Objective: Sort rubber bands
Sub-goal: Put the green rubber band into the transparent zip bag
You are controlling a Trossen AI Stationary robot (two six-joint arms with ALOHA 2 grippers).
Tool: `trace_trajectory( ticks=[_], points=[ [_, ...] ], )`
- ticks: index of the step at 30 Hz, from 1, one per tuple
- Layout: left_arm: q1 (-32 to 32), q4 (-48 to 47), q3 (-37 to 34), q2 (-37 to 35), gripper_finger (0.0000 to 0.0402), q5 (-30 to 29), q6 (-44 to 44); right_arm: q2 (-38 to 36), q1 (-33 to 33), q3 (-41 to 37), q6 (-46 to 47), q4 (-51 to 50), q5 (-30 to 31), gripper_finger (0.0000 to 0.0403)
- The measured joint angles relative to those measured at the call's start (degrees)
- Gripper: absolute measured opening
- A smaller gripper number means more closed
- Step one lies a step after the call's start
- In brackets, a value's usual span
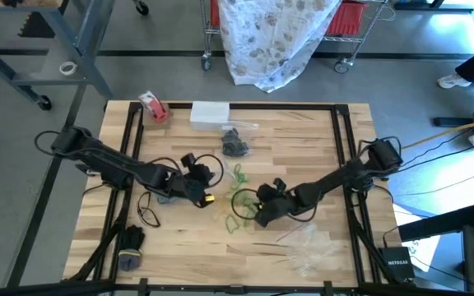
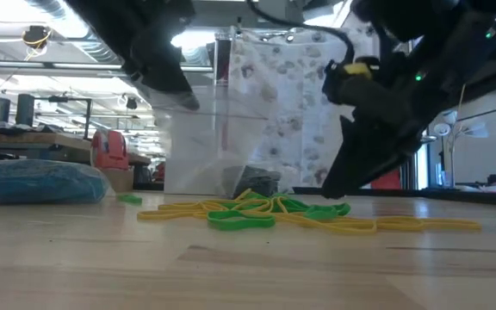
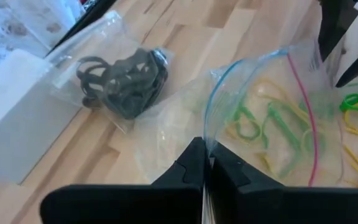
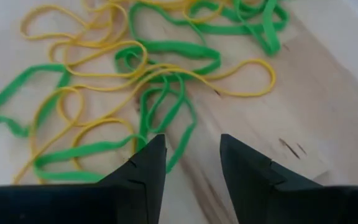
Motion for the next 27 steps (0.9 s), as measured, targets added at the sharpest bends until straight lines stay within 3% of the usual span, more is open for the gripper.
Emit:
trace_trajectory(
  ticks=[12, 16, 21, 27],
  points=[
    [0.0, 1.23, 0.0, 0.66, 0.0, 0.02, -1.37, 2.67, -0.35, 0.11, -0.13, 1.74, -2.33, 0.0124],
    [-0.31, 1.47, 0.0, 0.66, 0.0, 0.0, -1.73, 3.41, -0.27, 0.37, -0.13, 0.91, -0.92, 0.009],
    [-0.92, 1.56, 0.0, 0.66, 0.0, 0.01, -2.79, 1.84, -0.28, 0.28, -1.94, -2.1, -0.64, 0.0011],
    [-2.68, 1.71, 0.0, 0.66, 0.0, 0.05, -4.17, -5.32, -0.19, 2.33, -4.58, -10.3, 0.72, 0.0005]
  ],
)
